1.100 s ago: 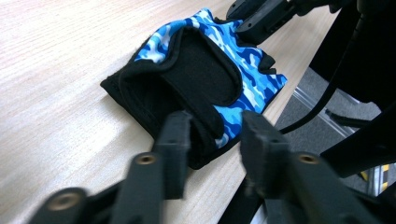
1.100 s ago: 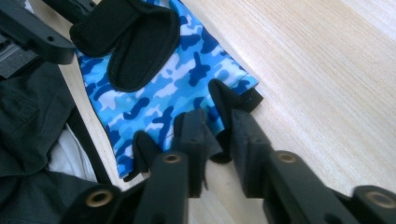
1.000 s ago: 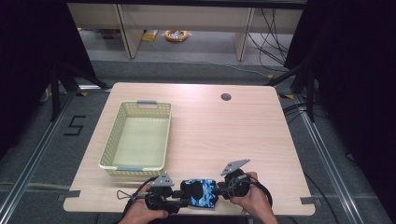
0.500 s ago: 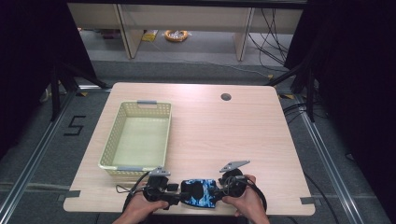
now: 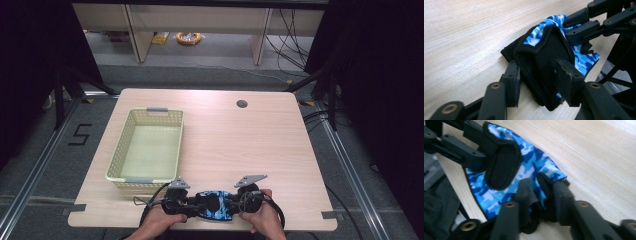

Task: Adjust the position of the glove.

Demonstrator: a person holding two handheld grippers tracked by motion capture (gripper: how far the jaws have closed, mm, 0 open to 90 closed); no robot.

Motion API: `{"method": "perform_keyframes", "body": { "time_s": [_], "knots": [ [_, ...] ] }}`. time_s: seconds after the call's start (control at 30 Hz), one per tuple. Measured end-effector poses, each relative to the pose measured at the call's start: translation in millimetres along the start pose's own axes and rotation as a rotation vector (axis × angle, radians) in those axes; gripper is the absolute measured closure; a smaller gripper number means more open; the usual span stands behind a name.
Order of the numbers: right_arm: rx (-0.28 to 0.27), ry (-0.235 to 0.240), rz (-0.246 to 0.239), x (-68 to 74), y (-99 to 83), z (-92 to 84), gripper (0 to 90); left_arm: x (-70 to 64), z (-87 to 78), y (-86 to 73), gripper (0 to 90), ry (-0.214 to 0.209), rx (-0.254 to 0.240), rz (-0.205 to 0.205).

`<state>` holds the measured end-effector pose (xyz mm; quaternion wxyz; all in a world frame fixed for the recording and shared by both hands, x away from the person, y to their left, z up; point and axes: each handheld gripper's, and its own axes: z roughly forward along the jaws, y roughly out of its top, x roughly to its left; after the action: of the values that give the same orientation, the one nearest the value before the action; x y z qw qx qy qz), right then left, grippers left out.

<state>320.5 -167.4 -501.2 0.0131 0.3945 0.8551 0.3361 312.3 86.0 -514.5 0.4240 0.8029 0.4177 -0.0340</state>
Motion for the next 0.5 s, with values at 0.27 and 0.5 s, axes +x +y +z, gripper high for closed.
{"method": "perform_keyframes", "body": {
  "time_s": [0.27, 0.5],
  "knots": [
    [-0.006, 0.03, -0.009, -1.4, -2.0, 0.8, 79.8, -1.1, -4.9, -1.0, 76.4, 0.01, -0.049, 0.015],
    [-0.035, 0.039, -0.021, -1.9, -4.5, -1.1, 80.6, -4.5, -6.0, -0.4, 80.9, 0.011, -0.066, 0.012]
  ]
}}
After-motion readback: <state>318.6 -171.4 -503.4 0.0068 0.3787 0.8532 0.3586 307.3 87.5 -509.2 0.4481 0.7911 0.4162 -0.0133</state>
